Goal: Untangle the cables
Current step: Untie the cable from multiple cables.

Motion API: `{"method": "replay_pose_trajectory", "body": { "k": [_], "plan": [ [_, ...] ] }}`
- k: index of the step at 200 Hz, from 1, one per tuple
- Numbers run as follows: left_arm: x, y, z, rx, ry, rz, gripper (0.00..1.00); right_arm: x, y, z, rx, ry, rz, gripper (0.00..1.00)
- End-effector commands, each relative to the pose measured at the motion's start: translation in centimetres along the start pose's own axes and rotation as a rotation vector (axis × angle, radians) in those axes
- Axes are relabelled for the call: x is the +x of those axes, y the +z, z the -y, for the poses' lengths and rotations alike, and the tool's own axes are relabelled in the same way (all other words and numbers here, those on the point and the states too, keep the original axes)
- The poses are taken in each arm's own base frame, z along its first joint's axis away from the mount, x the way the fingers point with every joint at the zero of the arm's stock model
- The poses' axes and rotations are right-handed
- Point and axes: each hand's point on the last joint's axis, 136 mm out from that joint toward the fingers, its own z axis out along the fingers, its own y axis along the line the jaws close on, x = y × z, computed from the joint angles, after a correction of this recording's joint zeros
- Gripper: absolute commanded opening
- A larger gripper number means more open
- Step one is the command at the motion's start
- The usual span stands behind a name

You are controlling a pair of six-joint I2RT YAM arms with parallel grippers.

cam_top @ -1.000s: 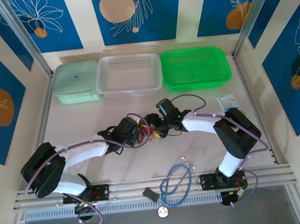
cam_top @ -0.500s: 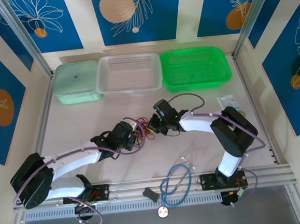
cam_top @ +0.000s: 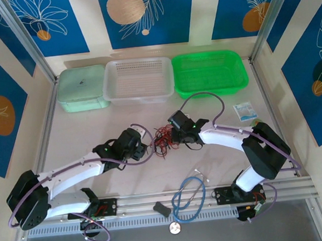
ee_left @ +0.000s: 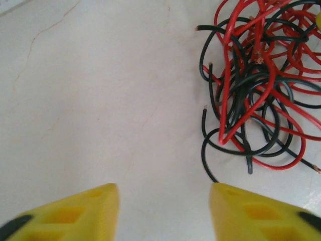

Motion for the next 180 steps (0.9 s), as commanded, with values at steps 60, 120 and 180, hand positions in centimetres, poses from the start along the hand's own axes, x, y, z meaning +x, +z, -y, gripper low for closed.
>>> {"method": "replay_pose_trajectory", "body": {
  "k": [60,120,180],
  "plan": [
    [-0.1,0.8,7.4,0.388,-0.149,-0.052,0.69,0.3,-0.5,0.8,-0.095,0.120,-0.077,0.00],
    [0.8,5.3,8.4,0.371,-0.081,-0.105,0.71,0.7,-0.3,0.5,-0.171,0.211,-0.134,0.00],
    [-1.1,8.5,5.7,0.159,-0.036,-0.055,0.52,1.4,-0.2,0.6,-0.170,0.227,-0.165,0.00]
  ]
}}
